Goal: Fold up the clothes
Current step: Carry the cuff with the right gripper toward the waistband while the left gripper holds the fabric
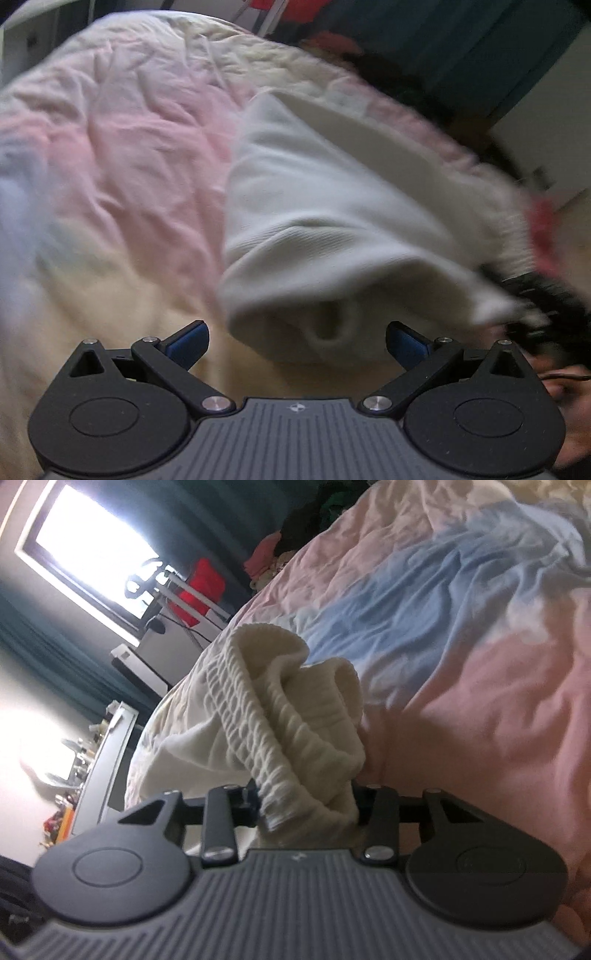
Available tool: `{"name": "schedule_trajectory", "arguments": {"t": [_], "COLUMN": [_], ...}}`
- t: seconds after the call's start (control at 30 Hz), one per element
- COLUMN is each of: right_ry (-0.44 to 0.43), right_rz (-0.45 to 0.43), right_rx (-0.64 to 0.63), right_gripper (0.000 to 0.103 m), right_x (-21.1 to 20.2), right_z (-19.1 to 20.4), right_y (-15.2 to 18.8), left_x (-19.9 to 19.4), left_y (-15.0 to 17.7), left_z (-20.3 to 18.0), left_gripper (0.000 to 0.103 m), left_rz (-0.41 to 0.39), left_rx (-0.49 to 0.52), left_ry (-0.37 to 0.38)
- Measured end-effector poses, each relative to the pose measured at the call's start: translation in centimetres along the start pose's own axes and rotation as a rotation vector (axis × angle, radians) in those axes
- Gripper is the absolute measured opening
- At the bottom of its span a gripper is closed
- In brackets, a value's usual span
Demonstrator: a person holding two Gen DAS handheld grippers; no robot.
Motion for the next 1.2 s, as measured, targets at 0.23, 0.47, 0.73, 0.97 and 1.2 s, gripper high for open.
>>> {"name": "schedule_trajectory", "arguments": {"t": [0.23,0.47,0.73,0.97,1.2], "right_ry": [0.002,0.007,0.012,-0.008,-0.064], "right_rz": [0.002,0.003,-0.003,-0.04,-0.18], "right_rx": [0.003,0.008,-0.012,-0.055,-0.052], "right_gripper": [0.043,0.043,0.043,0.043,0.041], "right_x": [0.2,0.3,0.1,-1.2,-2.8], "right_z": [0.1,0.0,0.3,2.9,5.0], "right_y": [0.2,0.4,0.7,-1.4,-8.2], "left_x": [0.9,4.2,4.5,2.3,0.3], "left_y": [-2.7,-3.8,-3.8,-5.0,-11.4], "left_z": [3.1,3.1,3.2,1.7,-3.7], "left_gripper": [0.102,0.097,0.076,0.043,0.037], "left_rz": [-0.076,-0.046,-0.042,-0.082,-0.132], "left_rx": [-0.277,-0.293,-0.287,-0.255,-0.241], "left_ry": [0.093,0.1,0.098,0.105,0.171]}}
Point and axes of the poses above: each gripper's, at about its wrist camera, not at the fingertips, and x roughly the way its jaws point, z to its left, y to its underside, the point moved 4 cm from there along x, roughly the way its jaws point, and after that the axes turned 1 degree about y, right-handed, at the moved point
